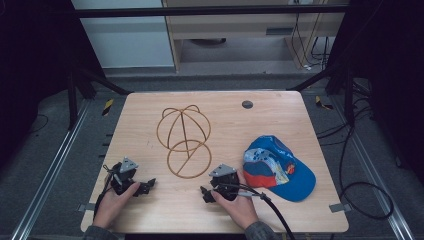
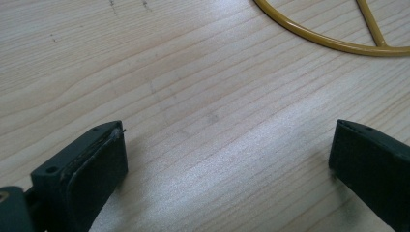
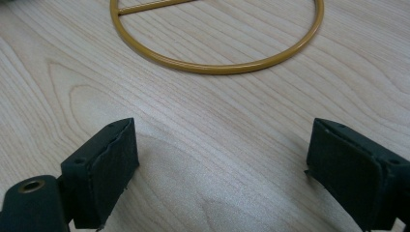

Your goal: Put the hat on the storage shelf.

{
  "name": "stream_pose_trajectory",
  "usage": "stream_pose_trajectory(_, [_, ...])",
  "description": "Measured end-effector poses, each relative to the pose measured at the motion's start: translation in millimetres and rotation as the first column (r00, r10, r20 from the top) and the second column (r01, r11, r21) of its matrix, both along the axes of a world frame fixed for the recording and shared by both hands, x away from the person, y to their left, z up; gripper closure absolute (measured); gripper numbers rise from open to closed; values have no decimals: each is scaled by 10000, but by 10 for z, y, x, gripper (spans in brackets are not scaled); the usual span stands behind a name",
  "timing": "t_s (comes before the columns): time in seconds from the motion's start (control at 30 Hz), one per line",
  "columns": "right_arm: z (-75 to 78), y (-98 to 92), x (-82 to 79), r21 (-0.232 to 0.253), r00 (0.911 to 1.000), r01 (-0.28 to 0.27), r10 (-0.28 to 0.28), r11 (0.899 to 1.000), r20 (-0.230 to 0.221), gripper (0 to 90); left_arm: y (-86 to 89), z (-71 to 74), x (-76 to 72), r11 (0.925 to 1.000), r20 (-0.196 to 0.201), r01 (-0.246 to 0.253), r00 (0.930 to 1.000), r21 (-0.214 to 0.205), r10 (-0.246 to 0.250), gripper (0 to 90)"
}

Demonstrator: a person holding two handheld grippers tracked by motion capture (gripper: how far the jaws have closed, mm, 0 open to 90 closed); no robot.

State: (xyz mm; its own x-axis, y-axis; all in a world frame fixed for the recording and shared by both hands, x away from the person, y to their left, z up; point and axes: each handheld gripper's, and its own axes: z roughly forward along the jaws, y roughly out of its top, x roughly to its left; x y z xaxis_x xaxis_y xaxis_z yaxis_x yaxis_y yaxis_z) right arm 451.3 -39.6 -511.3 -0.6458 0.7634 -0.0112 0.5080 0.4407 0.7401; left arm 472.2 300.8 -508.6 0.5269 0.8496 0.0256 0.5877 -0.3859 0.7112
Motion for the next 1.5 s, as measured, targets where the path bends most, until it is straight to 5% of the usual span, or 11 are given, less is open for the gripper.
stream_pose_trajectory(0.3, [1, -11, -6, -22, 10000, -64, 64, 10000, 46, 113, -2, -1, -2, 10000, 0, 4, 10000, -39, -4, 0])
stream_pose_trajectory(0.4, [45, -27, -38, -438, 9996, -189, 198, 9989, 200, 113, -2, -1, -4, 10000, 0, 16, 10000, -41, -16, 0])
stream_pose_trajectory(0.77, [573, -326, -88, -512, 9969, -633, 655, 9967, 430, 119, -4, -1, -21, 10000, -14, 12, 10000, -48, -12, 0])
stream_pose_trajectory(0.9, [794, -532, -71, -900, 9961, -771, 806, 9929, 353, 127, -4, -1, -22, 10000, -15, 17, 10000, -40, -17, 0])
stream_pose_trajectory(1.1, [1005, -923, -32, -1141, 9993, -177, 214, 9933, 316, 161, -4, -1, -21, 10000, -18, 17, 10000, -44, -17, 0])
stream_pose_trajectory(1.5, [1183, -1708, 100, -1453, 9956, 937, -912, 9849, 234, 317, -4, -2, -18, 10000, -3, 72, 10000, -45, -72, 0])
